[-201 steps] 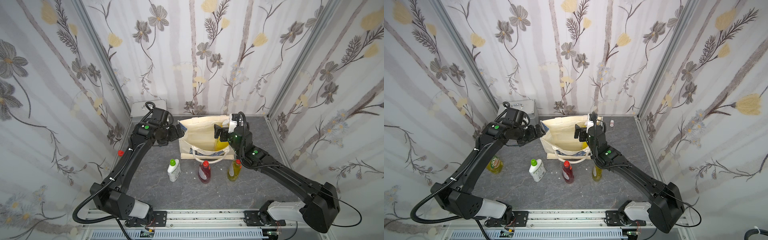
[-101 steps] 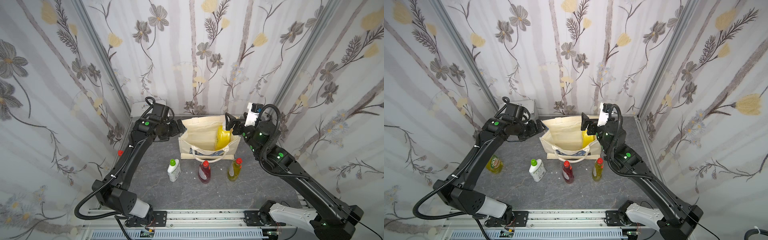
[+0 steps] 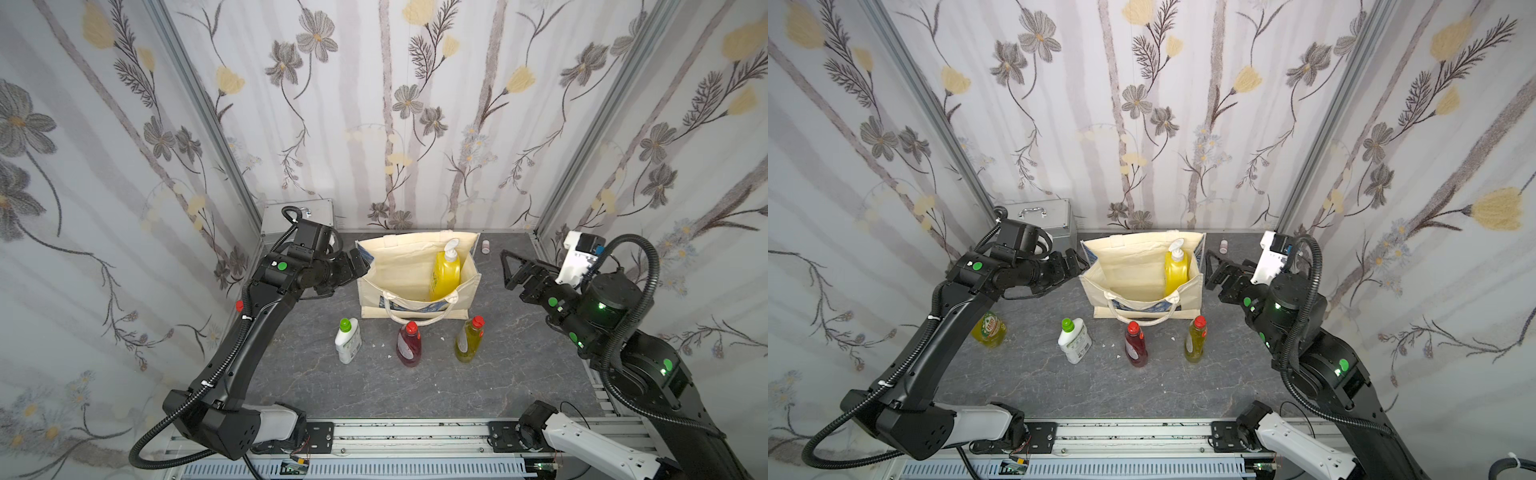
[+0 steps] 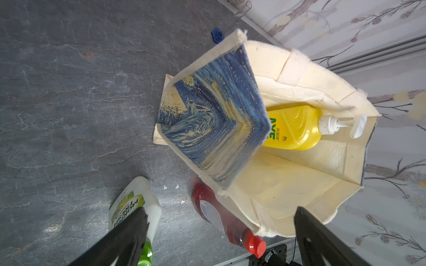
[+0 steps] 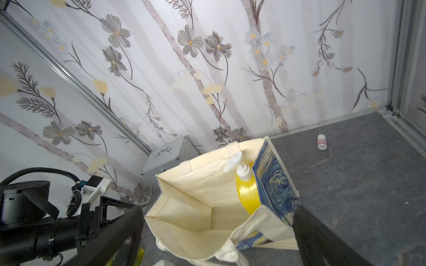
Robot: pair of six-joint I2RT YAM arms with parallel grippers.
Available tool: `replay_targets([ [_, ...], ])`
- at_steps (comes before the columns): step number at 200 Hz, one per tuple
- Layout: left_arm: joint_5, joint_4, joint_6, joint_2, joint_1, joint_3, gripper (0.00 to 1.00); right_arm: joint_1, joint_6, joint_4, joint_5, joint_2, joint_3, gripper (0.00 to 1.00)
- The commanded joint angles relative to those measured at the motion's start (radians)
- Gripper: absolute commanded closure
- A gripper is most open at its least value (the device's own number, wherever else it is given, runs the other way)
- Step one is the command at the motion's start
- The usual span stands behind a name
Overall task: Pack dish soap into the shopping bag
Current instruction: Pick up the bottle of dish soap at the center of the board.
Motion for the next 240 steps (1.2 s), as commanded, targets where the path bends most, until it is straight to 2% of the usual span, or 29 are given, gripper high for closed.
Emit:
replay_targets([
  [1,-0.046,-0.031,0.020,-0.035,0.007,0.009,0.00,0.000,0.103,-0.149,-0.078,-0.046,-0.032,0.00],
  [23,-0.090,-0.109,0.029,-0.037,0.010,0.046,0.00,0.000,0.089,-0.190,-0.149,-0.091,-0.076,0.00],
  [51,-0.096,-0.082,0.013,-0.060,0.010,0.005,0.00,0.000,0.059,-0.202,-0.215,-0.134,-0.125,0.00],
  [91,-0.158,-0.137,0.091,-0.131,0.010,0.011,0.00,0.000,0.056,-0.206,-0.302,-0.171,-0.190,0.00],
  [115,-0.220,-0.183,0.095,-0.185,0.012,0.004,0.00,0.000,0.084,-0.292,-0.286,-0.169,-0.182,0.00],
  [132,-0.198,-0.183,0.111,-0.208,0.016,-0.016,0.00,0.000,0.107,-0.361,-0.272,-0.150,-0.179,0.00],
  [156,-0.170,-0.179,0.081,-0.197,0.022,-0.034,0.00,0.000,0.103,-0.426,-0.314,-0.093,-0.199,0.00],
  [183,-0.116,-0.148,0.086,-0.191,0.024,-0.030,0.00,0.000,0.068,-0.385,-0.360,-0.052,-0.265,0.00],
  [240,-0.097,-0.142,0.118,-0.175,0.032,-0.024,0.00,-0.001,0.002,-0.326,-0.259,0.102,-0.313,0.00],
])
